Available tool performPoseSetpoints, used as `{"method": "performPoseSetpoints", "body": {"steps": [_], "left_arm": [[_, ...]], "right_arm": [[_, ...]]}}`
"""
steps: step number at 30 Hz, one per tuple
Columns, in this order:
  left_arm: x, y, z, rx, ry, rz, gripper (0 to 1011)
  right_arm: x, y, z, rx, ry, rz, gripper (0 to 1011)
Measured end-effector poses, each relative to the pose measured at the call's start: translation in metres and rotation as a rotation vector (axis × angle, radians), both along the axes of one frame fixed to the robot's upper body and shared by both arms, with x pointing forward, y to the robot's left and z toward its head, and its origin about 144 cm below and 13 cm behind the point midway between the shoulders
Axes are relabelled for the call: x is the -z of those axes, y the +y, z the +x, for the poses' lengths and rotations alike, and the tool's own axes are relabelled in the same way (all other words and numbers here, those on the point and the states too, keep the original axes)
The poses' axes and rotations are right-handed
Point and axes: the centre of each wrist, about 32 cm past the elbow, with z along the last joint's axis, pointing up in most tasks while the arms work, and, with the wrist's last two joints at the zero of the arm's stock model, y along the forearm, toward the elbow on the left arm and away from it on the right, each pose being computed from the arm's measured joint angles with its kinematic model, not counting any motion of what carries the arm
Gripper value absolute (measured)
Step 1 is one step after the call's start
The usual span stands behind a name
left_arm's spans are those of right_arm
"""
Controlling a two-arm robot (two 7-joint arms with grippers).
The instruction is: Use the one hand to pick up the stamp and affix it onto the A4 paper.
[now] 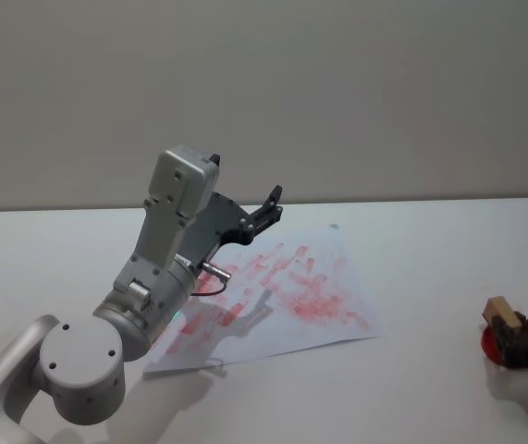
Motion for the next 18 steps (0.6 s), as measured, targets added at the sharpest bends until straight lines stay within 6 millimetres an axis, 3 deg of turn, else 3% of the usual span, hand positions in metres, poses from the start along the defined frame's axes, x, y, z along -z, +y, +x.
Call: {"method": "performPoseSetpoints", "body": {"steps": [8, 18], "left_arm": [[0.0, 0.0, 0.0, 0.0, 0.0, 0.0, 1001], [0.0, 0.0, 0.0, 0.0, 0.0, 0.0, 1001]], "right_arm": [[0.0044, 0.0011, 0.0017, -0.001, 0.027, -0.017, 250], [0.0069, 0.0018, 0.0027, -0.001, 0.041, -0.027, 558]]}}
